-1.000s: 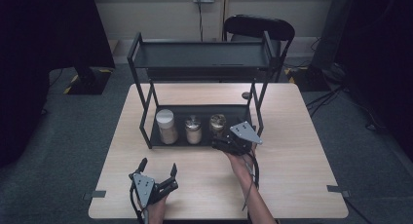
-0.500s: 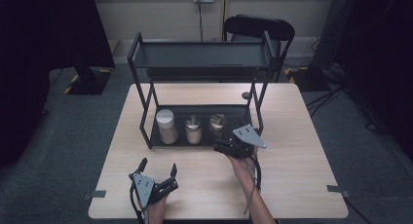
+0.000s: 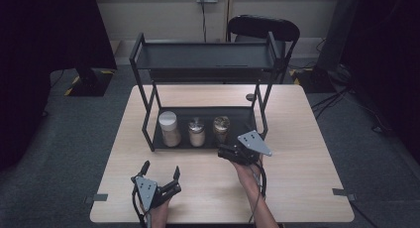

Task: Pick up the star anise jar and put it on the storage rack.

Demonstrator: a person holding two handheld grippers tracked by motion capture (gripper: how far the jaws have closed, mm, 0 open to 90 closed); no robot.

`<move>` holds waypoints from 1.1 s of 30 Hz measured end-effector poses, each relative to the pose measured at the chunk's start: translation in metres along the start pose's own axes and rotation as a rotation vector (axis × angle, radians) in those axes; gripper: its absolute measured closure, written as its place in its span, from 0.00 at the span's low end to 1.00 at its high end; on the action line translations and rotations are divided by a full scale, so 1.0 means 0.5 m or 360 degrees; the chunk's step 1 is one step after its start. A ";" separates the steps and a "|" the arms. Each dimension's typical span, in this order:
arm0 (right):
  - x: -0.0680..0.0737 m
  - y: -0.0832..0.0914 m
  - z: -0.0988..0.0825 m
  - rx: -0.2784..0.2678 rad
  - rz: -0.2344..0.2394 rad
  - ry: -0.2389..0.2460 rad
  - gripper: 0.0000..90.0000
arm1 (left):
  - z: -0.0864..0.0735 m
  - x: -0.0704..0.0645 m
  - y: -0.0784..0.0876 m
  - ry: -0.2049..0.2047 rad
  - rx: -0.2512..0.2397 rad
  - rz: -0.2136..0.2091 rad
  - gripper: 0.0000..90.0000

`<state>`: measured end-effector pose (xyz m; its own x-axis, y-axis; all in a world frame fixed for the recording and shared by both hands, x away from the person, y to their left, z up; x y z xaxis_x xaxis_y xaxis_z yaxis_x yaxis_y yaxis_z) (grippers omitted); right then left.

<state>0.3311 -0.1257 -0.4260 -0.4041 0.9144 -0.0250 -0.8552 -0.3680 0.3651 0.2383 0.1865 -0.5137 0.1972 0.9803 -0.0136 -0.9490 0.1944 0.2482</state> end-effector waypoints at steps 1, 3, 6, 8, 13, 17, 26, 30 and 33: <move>0.000 0.001 -0.001 0.0002 -0.0006 0.0001 0.01 | 0.000 0.000 0.000 0.0000 0.0000 0.0000 0.00; -0.001 0.003 -0.005 0.0002 -0.0008 -0.0008 0.01 | 0.000 0.000 0.000 0.0000 0.0001 0.0000 0.00; -0.002 0.008 -0.008 -0.0004 -0.0013 -0.0005 0.01 | 0.000 0.000 0.000 0.0000 0.0001 0.0000 0.00; -0.003 0.012 -0.010 -0.0009 -0.0013 -0.0010 0.01 | 0.000 0.000 0.000 0.0000 0.0002 0.0000 0.00; -0.005 0.017 -0.016 -0.0003 -0.0021 -0.0008 0.01 | 0.000 0.000 0.000 0.0000 0.0002 -0.0001 0.00; -0.008 0.020 -0.021 0.0002 -0.0018 -0.0015 0.01 | 0.000 0.000 0.000 0.0001 0.0003 -0.0001 0.00; -0.011 0.034 -0.029 -0.0013 -0.0032 -0.0017 0.01 | 0.000 0.000 0.000 0.0001 0.0003 0.0000 0.00; -0.010 0.040 -0.036 -0.0023 -0.0033 -0.0022 0.01 | 0.000 0.000 0.000 0.0000 0.0002 0.0001 0.00; -0.010 0.043 -0.042 -0.0017 -0.0035 -0.0025 0.01 | 0.000 0.000 0.000 0.0000 0.0001 0.0001 0.00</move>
<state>0.3081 -0.1417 -0.4377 -0.3800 0.9248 -0.0181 -0.8673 -0.3495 0.3544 0.2384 0.1865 -0.5136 0.1966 0.9804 -0.0136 -0.9490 0.1937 0.2489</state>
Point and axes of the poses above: each handheld gripper's, and its own axes: y roughly backward along the jaws, z roughly out of its top, x roughly to its left, the point moved 9 cm from there along -y, roughly forward along the jaws, and after that the axes turned 15 degrees about x, right-handed, at the moved point
